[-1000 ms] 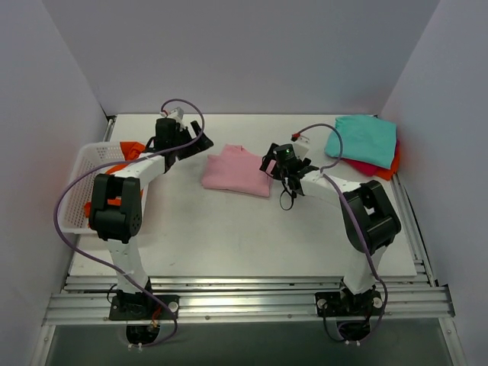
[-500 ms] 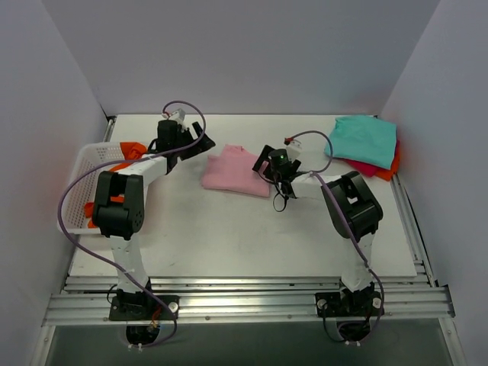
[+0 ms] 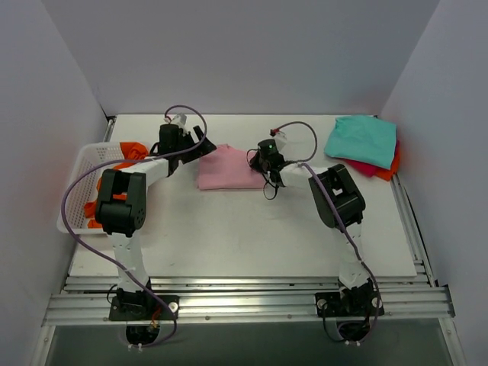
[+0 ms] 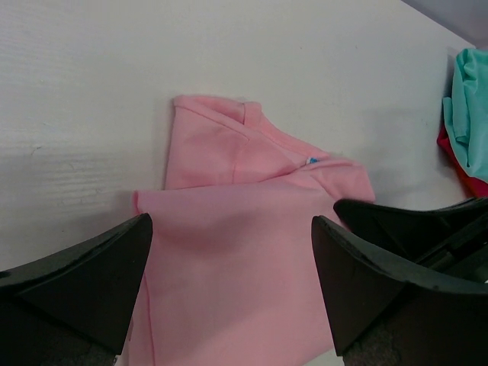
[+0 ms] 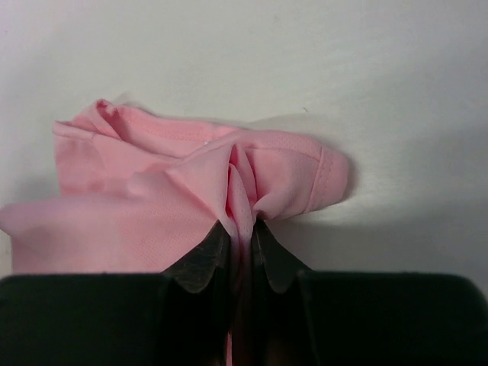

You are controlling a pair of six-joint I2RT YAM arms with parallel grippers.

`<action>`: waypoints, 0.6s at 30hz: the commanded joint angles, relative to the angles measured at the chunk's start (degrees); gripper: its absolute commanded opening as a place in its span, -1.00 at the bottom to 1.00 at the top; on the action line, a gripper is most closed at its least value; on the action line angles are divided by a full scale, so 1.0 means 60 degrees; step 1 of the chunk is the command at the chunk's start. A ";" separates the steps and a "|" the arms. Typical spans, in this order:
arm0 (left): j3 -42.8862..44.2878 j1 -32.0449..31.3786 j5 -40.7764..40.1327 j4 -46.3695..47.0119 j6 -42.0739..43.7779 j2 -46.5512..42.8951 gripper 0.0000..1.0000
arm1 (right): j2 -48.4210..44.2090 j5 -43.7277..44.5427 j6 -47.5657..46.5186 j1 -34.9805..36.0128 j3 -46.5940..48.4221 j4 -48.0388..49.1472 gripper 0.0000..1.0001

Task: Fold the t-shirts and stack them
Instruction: Put the neatly folded tshirt into the corner of the board with the right arm

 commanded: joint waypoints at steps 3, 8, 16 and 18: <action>-0.0847 0.0055 0.0357 0.1403 -0.0430 -0.0246 0.88 | 0.0564 0.0054 -0.1123 -0.0495 0.4302 -0.3719 -1.00; -0.1521 0.0025 0.0650 0.1874 -0.0549 -0.0465 0.88 | 0.2774 -0.0019 -0.2191 -0.1723 1.1526 -0.6565 -1.00; -0.1977 -0.0106 0.0870 0.2241 -0.0533 -0.0554 0.88 | 0.1069 -0.0268 -0.1476 -0.5357 1.0087 -0.5808 -1.00; -0.1860 -0.0194 0.0870 0.2211 -0.0548 -0.0364 0.88 | 0.0349 0.0285 -0.1710 -0.5768 0.8336 -0.5705 -1.00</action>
